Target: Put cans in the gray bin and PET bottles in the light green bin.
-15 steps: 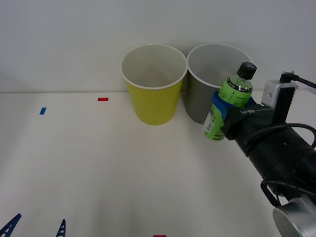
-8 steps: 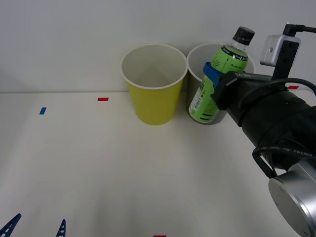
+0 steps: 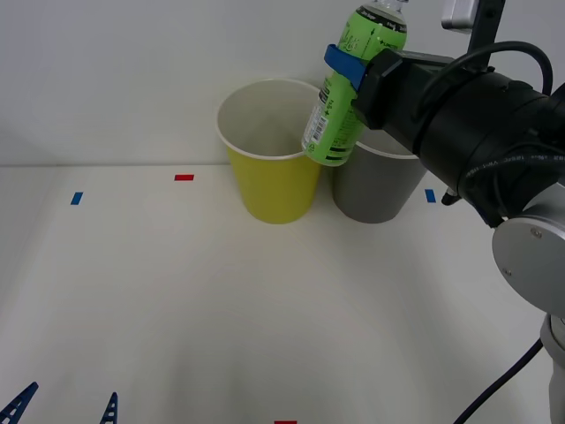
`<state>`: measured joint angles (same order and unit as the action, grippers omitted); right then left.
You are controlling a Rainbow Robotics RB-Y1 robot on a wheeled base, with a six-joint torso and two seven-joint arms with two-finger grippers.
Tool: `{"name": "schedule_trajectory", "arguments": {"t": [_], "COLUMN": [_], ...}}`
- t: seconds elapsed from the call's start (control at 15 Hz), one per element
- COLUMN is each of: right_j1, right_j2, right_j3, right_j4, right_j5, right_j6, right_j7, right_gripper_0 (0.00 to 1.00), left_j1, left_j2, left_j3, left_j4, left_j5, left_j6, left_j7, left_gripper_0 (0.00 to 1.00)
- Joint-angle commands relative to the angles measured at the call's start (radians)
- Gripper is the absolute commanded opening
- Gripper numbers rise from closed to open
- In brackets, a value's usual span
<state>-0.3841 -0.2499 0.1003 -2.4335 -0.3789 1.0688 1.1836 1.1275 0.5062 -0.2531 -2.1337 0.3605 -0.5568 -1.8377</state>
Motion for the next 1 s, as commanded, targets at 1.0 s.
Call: {"name": "schedule_trajectory", "arguments": {"t": [1.0], "right_j1": [-0.321], "right_j2": [0.043], "right_j3": [0.053], "right_j4": [0.594], "right_j5": [-0.081], "right_j6": [-0.415], "right_j7": [0.353], "right_gripper_0": [0.00], "left_j1": [0.000], "left_j2": [0.000], "left_j3": [0.000], "left_j4": [0.000], "left_j5": [0.000], "left_j6": [0.000], "left_j7": [0.000], "left_gripper_0": [0.91]}}
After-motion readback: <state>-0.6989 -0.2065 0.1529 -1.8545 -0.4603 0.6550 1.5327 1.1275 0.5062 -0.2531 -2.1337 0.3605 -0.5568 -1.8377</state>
